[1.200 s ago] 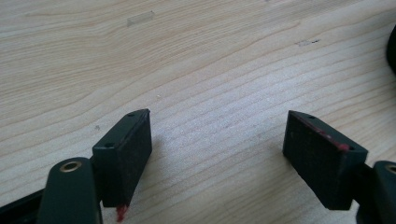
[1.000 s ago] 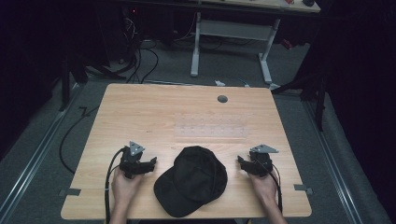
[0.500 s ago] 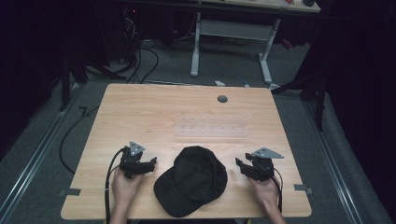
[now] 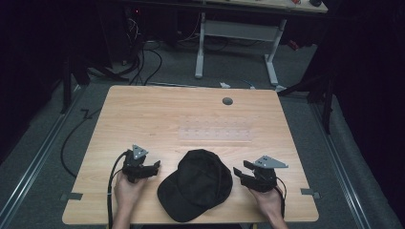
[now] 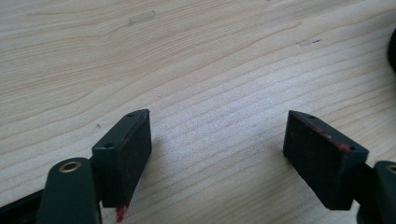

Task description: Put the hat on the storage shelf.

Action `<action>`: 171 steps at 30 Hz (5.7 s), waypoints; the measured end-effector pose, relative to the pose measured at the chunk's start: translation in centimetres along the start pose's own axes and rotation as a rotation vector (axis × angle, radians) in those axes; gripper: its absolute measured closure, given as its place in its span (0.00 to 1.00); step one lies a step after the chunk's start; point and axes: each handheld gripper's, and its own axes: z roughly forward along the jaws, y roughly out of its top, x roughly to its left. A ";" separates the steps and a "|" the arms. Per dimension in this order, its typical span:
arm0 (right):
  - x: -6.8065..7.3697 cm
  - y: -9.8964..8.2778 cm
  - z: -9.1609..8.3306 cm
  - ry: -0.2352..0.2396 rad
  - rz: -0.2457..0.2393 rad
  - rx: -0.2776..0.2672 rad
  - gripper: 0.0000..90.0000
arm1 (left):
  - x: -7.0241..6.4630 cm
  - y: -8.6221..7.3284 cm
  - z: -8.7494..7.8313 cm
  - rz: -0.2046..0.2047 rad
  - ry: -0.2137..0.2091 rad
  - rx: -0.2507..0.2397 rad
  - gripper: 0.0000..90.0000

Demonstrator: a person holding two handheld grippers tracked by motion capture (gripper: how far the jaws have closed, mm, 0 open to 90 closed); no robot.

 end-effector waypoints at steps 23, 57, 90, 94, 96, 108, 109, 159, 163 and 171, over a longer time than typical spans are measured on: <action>2.1 -0.3 2.2 0.079 -0.044 0.094 0.51 | 0.0 0.0 0.0 -0.001 0.001 -0.001 0.26; 3.2 -1.4 4.4 0.033 -0.156 0.156 0.84 | 0.0 0.0 0.0 -0.004 0.004 -0.004 0.26; 1.0 1.2 2.7 0.109 -0.103 0.031 0.94 | 0.0 -0.1 -0.1 -0.001 0.003 -0.003 0.27; 0.5 1.7 2.4 0.131 -0.089 0.021 0.94 | 0.0 -0.1 -0.1 -0.001 0.003 -0.003 0.27; 0.3 2.0 2.2 0.149 -0.087 0.011 0.94 | 0.0 -0.1 -0.1 -0.002 0.003 -0.003 0.27; -1.0 4.0 0.4 0.198 -0.078 -0.053 0.94 | 0.0 -0.1 -0.1 -0.002 0.003 -0.003 0.27; -1.1 4.3 0.2 0.200 -0.081 -0.057 0.94 | 0.0 -0.1 -0.1 -0.002 0.003 -0.003 0.27; -1.8 12.4 -4.0 0.331 -0.210 -0.229 0.94 | -6.3 3.3 -3.6 -0.024 -0.444 0.099 0.17; -1.7 12.7 -4.0 0.351 -0.222 -0.235 0.94 | -7.3 3.7 -3.9 -0.016 -0.503 0.114 0.17; -1.2 13.0 -3.9 0.396 -0.255 -0.244 0.94 | -9.1 4.0 -3.9 0.011 -0.581 0.159 0.16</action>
